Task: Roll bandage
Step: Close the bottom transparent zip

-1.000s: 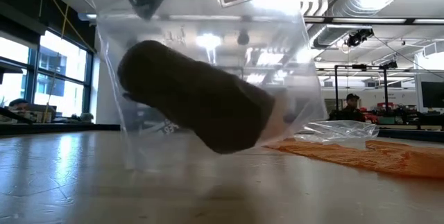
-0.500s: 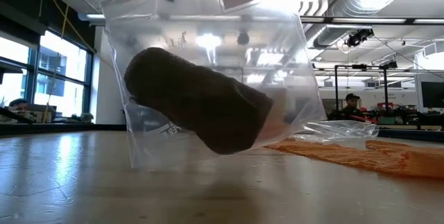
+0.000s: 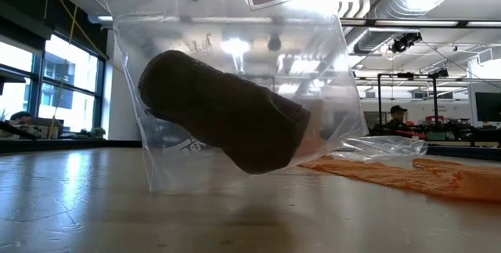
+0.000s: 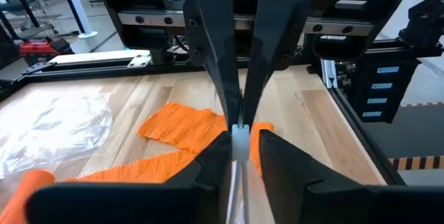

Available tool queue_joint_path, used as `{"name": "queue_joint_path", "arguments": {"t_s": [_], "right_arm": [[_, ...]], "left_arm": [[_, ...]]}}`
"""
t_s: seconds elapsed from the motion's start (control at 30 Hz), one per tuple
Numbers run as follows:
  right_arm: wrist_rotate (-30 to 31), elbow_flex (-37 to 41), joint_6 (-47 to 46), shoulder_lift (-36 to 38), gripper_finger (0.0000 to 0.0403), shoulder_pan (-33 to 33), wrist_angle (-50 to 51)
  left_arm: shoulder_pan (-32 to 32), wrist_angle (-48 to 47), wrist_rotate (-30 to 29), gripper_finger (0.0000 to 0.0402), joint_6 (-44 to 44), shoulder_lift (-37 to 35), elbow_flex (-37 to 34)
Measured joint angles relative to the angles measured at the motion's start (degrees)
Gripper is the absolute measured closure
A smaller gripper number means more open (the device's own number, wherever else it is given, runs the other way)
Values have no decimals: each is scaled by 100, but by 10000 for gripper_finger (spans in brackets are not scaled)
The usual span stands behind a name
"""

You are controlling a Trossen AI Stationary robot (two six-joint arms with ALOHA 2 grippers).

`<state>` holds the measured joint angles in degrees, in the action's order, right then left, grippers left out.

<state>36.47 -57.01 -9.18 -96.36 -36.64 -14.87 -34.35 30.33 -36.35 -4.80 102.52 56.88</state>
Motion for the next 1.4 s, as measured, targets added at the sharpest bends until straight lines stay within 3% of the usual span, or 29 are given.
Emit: {"name": "queue_joint_path", "arguments": {"t_s": [0.27, 0.8, 0.97, 1.27, 1.4], "right_arm": [[0, 2, -104, 16, 403, -17, 14], [85, 7, -378, 223, 401, -107, 354], [-567, 5, -146, 188, 400, -62, 341], [-1045, 4, 65, -182, 295, 250, -384], [-1037, 5, 353, -382, 283, 279, -928]], "left_arm": [[-14, -24, -1, 389, 51, 0, 0], [-456, -1330, -322, 387, -733, -411, 0], [-486, -1311, -316, 387, -855, -411, 0], [-435, -1300, -304, 387, -854, -411, 0], [-435, -1294, -290, 387, -861, -411, 0]]}}
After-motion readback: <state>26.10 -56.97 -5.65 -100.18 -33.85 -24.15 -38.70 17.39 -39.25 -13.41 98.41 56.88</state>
